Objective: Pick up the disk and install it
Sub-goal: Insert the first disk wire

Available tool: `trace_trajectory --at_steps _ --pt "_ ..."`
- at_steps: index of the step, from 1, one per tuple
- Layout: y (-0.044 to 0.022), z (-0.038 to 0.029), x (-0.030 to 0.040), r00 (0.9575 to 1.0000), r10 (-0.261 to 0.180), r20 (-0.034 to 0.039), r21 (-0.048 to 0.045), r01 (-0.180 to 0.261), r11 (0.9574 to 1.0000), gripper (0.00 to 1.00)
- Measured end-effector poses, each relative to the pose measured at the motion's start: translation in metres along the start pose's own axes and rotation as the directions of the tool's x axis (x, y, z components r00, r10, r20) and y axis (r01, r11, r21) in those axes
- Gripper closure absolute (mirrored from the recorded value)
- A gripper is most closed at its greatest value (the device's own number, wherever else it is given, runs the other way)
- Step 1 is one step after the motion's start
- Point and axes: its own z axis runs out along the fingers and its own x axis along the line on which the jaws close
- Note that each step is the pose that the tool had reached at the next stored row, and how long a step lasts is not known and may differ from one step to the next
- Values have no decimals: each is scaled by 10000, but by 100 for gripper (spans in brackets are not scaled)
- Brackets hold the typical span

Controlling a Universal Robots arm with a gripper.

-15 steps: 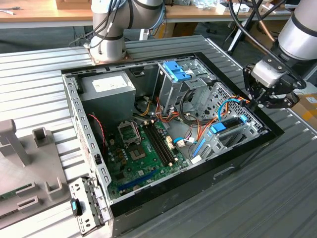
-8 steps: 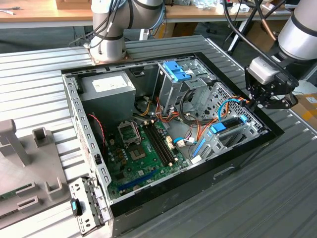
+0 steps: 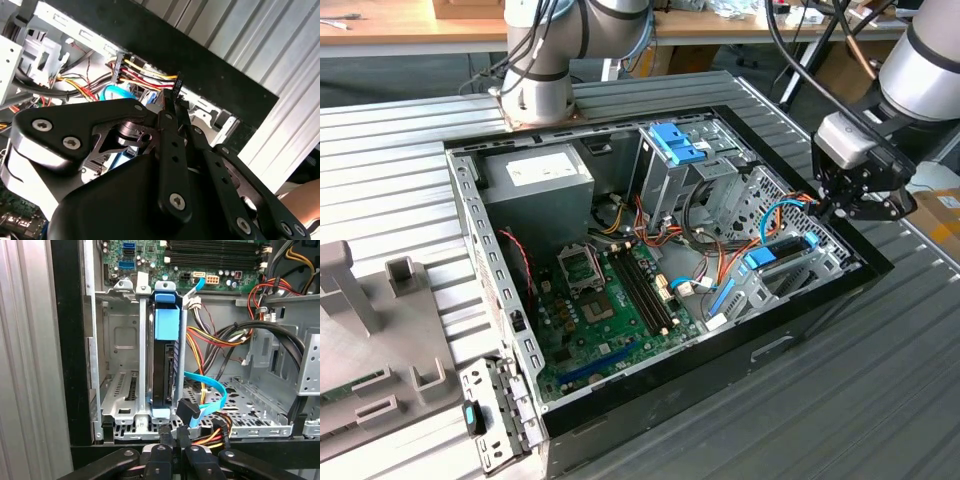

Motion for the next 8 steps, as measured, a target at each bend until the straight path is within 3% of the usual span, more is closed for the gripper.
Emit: trace_trajectory --at_steps 2,8 --pt "76 -18 12 10000 19 78 1 -19 10000 84" --pt "318 -51 65 10000 16 85 49 -17 10000 84"
